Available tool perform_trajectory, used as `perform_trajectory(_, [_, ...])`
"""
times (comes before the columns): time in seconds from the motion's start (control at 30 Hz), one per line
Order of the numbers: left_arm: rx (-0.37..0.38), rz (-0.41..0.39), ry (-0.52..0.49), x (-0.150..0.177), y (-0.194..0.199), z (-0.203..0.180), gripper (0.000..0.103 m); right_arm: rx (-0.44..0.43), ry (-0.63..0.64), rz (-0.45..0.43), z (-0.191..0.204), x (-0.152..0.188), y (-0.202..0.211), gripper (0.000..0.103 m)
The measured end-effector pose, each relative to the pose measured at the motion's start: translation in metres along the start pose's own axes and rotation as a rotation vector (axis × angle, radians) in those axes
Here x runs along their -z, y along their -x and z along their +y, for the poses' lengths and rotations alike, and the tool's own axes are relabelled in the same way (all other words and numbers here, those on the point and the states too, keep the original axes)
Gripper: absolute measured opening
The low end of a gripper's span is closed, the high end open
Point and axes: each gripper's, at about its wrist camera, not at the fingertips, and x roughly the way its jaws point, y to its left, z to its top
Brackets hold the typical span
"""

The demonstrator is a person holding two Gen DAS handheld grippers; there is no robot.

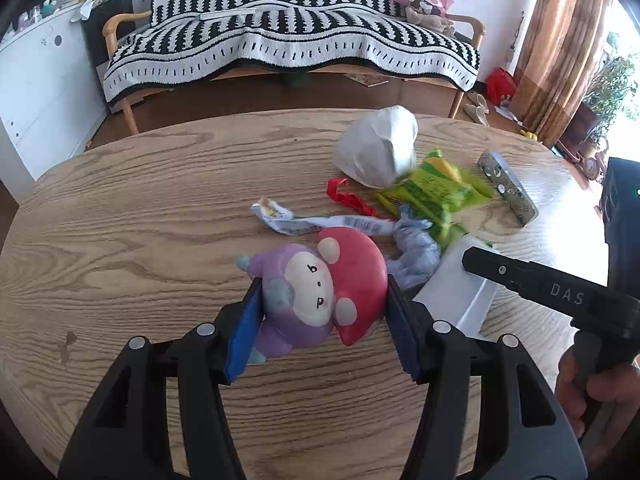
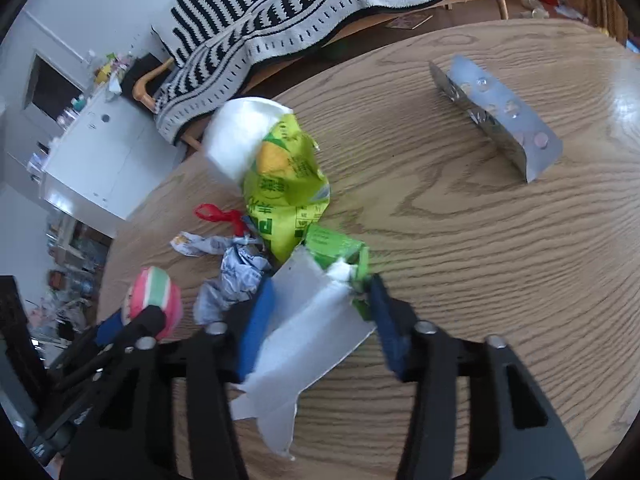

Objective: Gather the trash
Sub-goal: 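Grasp the purple-red plush toy with left tool while right tool grasps a white tissue, then carry both items over the black bin and open both tools to drop them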

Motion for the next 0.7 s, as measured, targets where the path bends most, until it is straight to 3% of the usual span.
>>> perform_trajectory(0.1, [0.009,-0.014,-0.006,-0.002,0.005,-0.006,0.057,-0.039,-0.015,-0.009,-0.004,0.001,0.015,0.028])
perform_trajectory(0.13, [0.013,-0.016,-0.009,-0.002,0.007,-0.008,0.057,-0.042,-0.017,-0.015,-0.007,0.002,0.022,0.011])
perform_trajectory(0.37, [0.04,-0.033,-0.009,-0.003,0.019,-0.026,0.057,-0.051,-0.006,-0.048,-0.025,0.009,0.058,0.009])
perform_trajectory(0.7, [0.082,-0.055,-0.04,-0.002,0.032,-0.064,0.057,0.043,0.032,-0.176,-0.045,0.016,0.133,0.007])
